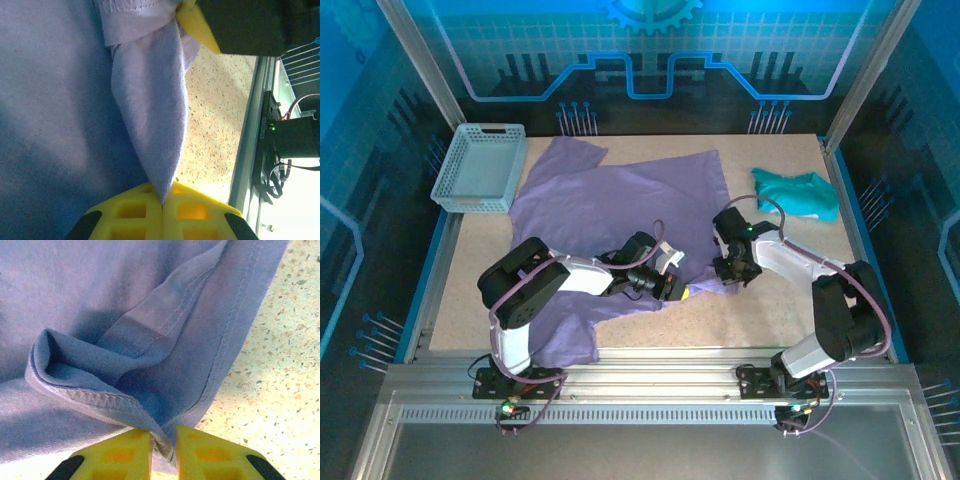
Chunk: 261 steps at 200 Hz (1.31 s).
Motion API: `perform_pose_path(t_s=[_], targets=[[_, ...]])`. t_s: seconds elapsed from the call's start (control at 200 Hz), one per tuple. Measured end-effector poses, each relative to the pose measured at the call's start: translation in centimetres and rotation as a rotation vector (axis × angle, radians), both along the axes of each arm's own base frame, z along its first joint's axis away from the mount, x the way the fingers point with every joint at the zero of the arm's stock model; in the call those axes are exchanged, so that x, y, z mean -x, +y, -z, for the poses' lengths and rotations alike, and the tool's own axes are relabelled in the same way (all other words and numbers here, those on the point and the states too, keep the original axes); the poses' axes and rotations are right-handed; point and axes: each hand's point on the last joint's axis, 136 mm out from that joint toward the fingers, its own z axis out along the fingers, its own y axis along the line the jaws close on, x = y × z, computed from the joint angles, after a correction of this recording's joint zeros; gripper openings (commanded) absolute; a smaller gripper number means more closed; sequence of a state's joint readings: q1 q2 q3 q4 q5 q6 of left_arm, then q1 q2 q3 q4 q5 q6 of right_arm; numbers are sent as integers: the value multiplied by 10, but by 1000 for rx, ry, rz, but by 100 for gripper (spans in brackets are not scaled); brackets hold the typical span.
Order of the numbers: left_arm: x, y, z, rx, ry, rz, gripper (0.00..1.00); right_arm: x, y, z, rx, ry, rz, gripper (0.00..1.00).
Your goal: Fold the inside-out t-shirt
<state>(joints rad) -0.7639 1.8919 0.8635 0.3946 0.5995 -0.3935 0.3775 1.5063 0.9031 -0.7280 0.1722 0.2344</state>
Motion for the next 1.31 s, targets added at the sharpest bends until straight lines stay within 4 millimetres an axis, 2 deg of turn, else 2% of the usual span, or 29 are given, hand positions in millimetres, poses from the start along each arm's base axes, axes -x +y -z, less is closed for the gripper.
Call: perform_pose_path(t_s=[0.45,0.65,0.99,1.305], targets=[[0,0,2,-1,2,0,0,-1,5,0,-124,26,37,24],[0,0,2,-1,2,0,0,1,5,6,-131,55,46,26],[0,0,1,1,0,0,0,17,3,21,-125,124,72,29],[-1,-1,1,2,13,-8,0,17,2,25,-143,143,76,25]])
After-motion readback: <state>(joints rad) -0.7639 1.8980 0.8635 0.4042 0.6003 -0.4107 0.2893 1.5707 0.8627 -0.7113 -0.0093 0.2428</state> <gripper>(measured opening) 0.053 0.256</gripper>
